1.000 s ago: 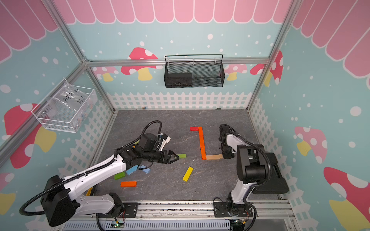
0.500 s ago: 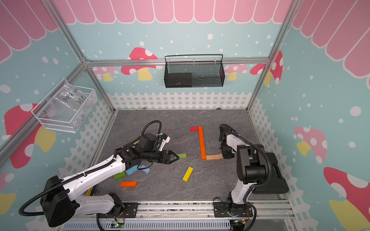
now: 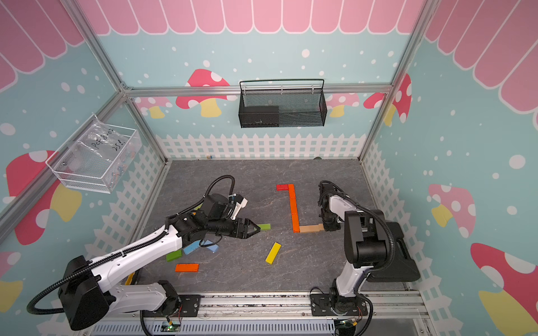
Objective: Assemble a giraffe with building blocks
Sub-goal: Assemble the building block at the center of the board.
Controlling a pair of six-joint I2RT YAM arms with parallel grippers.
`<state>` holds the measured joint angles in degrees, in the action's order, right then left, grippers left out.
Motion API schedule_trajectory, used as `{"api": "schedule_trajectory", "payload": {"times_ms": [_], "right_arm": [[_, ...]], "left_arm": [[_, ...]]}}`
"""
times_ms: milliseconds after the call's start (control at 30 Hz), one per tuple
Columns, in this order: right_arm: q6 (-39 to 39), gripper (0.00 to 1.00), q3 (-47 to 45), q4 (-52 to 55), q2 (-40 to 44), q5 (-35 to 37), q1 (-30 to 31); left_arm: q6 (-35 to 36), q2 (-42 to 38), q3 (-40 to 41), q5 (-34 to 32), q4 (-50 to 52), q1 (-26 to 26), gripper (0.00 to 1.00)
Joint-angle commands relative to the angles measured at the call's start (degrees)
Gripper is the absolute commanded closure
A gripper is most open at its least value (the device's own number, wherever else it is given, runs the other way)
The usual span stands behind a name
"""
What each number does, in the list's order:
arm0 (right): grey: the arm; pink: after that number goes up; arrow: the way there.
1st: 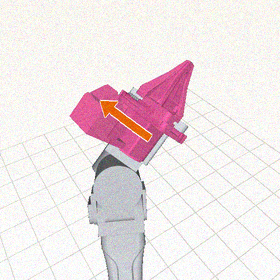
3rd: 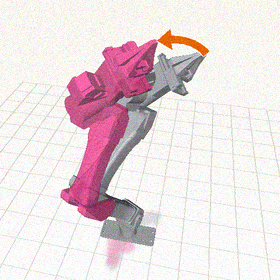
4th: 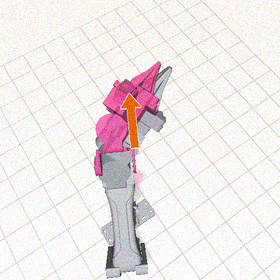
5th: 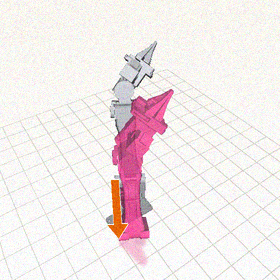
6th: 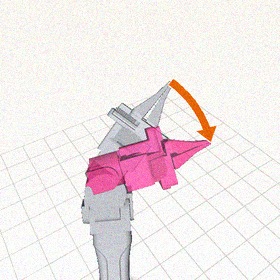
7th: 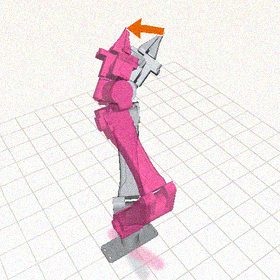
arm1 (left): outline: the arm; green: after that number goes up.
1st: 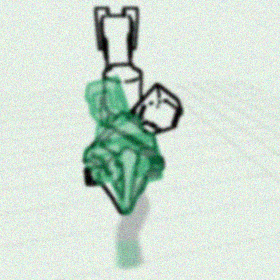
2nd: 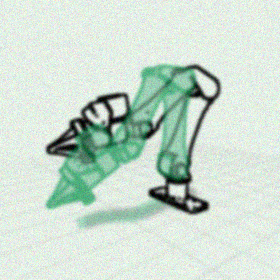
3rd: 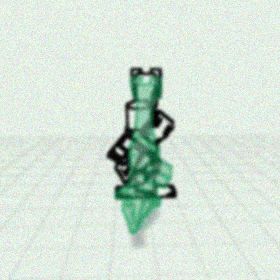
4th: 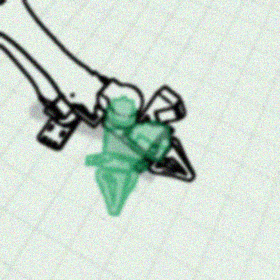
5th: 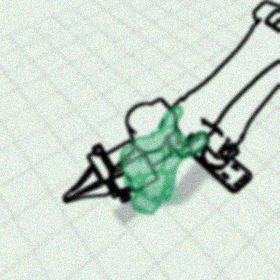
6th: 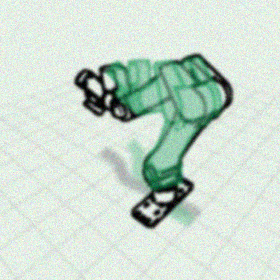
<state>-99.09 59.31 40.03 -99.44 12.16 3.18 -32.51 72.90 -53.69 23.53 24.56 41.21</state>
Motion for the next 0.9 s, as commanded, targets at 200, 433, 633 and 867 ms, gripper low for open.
{"api": "schedule_trajectory", "payload": {"times_ms": [200, 433, 633, 867], "right_arm": [[-1.46, 0.58, -1.83, 1.05, -1.55, -3.27, 0.91], [-1.3, 0.53, -1.65, 1.06, -0.86, -2.94, 0.87], [-1.37, 0.49, -1.28, 1.44, -0.08, -2.45, 0.87], [-0.6, 0.46, 0.07, 2.98, 1.12, -1.34, 0.84]], "left_arm": [[1.49, -1.07, -0.32, -0.99, 1.07, -0.6, 0.18], [1.49, -1.13, -0.27, -0.93, 1.12, -0.87, 0.18], [1.49, -1.11, -0.45, -0.77, 1.1, -0.87, 0.18], [1.4, -1.08, -0.54, -0.69, 1.11, -0.94, 0.18]]}}
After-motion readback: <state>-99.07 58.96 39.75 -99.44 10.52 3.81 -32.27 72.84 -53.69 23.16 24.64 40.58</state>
